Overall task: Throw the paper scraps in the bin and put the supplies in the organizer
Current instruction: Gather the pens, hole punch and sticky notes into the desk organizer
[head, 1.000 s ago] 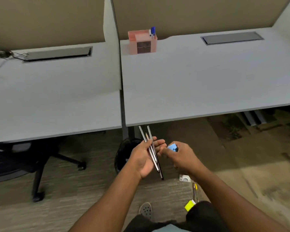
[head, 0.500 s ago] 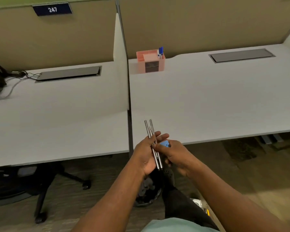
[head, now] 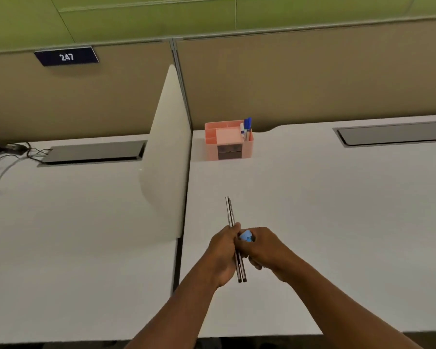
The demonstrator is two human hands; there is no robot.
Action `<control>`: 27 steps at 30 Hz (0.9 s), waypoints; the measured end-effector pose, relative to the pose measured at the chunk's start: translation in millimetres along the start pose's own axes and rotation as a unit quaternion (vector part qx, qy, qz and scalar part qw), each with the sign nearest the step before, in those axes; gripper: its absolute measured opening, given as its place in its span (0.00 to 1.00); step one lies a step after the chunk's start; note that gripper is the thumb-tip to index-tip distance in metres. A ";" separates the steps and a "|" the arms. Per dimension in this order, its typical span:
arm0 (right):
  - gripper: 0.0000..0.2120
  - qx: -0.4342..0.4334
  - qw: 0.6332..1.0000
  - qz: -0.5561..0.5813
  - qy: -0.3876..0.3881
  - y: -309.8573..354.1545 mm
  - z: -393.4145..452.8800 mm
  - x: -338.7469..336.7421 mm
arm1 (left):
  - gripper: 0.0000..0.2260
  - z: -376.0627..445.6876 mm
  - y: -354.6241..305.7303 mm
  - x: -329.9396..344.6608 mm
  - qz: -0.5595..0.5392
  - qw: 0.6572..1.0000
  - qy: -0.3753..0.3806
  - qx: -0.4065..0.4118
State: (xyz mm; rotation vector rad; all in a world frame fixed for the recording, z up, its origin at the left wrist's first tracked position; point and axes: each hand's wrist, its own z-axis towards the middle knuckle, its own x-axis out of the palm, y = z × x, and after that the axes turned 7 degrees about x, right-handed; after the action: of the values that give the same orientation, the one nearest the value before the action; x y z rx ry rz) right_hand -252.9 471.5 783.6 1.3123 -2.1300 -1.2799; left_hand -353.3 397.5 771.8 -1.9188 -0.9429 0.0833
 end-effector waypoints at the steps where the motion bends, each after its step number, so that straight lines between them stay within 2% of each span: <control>1: 0.12 0.003 1.000 -0.004 0.015 5.8 12.3 -10.8 | 0.15 11.6 -7.0 5.5 0.003 1.000 0.002 -0.006; 6: 0.11 0.021 0.996 -0.023 0.083 26.8 73.2 -53.2 | 0.15 66.7 -32.0 18.4 -0.025 0.999 0.004 -0.020; 12: 0.10 0.020 0.996 -0.019 0.079 39.7 141.1 -73.0 | 0.15 129.1 -50.9 19.6 -0.069 0.997 0.024 -0.019; 14: 0.10 0.004 0.997 -0.028 0.076 46.8 165.3 -81.3 | 0.14 150.7 -64.0 17.5 -0.015 1.000 0.020 0.005; 17: 0.16 -0.027 0.996 -0.058 0.069 66.8 204.1 -93.2 | 0.12 182.9 -96.4 13.6 0.140 0.988 0.005 0.067; 20: 0.11 -0.060 0.991 -0.090 0.075 94.7 246.4 -102.0 | 0.11 215.2 -134.7 7.3 0.236 0.965 -0.032 0.106; 23: 0.08 -0.077 0.985 -0.124 0.090 118.8 283.6 -108.0 | 0.08 242.9 -167.7 -2.9 0.284 0.949 -0.069 0.120; 27: 0.10 -0.098 0.977 -0.156 0.105 136.5 318.2 -112.7 | 0.07 268.5 -193.7 -8.3 0.292 0.949 -0.057 0.105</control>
State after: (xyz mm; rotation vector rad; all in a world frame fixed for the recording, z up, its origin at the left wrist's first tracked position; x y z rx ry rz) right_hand -478.1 754.7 742.4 1.6574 -1.6581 -1.3583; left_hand -584.7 634.4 776.7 -1.9451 -0.3874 0.6217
